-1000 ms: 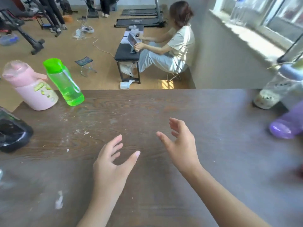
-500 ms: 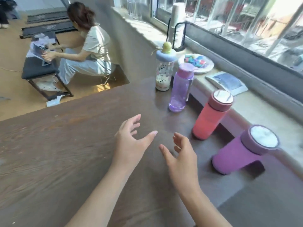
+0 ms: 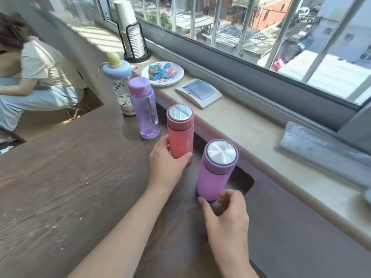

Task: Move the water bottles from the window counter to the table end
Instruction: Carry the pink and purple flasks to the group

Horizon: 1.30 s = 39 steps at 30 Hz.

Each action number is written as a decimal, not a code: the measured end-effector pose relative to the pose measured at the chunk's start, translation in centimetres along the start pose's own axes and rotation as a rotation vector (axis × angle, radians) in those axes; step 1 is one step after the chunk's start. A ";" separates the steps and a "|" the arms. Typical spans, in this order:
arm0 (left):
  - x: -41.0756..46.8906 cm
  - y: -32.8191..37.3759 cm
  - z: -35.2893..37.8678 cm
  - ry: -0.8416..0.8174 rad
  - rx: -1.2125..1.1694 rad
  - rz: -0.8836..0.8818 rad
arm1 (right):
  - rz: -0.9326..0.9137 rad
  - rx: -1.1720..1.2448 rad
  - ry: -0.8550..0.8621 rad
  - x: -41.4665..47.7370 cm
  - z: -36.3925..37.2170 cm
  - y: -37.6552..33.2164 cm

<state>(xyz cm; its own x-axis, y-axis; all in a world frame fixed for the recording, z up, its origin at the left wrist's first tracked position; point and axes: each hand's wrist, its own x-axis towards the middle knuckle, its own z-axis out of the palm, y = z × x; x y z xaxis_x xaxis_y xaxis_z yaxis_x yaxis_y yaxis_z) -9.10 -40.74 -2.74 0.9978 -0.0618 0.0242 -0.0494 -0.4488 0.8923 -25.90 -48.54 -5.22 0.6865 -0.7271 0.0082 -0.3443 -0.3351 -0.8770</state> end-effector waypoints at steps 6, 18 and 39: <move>0.7 -0.8 0.6 -0.006 0.055 -0.032 | -0.061 -0.039 -0.126 2.5 0.1 1.0; -3.3 -4.3 -8.4 0.134 0.012 -0.100 | -0.128 -0.008 -0.285 2.1 2.3 -1.9; -30.8 -21.7 -49.4 0.977 -0.024 -0.530 | -0.534 0.041 -1.076 -30.9 32.2 -19.7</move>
<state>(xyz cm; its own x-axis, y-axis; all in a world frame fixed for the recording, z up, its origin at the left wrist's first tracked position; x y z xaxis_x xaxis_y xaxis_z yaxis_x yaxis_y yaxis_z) -36.61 14.89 -0.59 0.4988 0.8663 -0.0276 0.3844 -0.1925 0.9029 -19.74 -0.17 -3.61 0.9262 0.3769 -0.0127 0.1537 -0.4081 -0.8999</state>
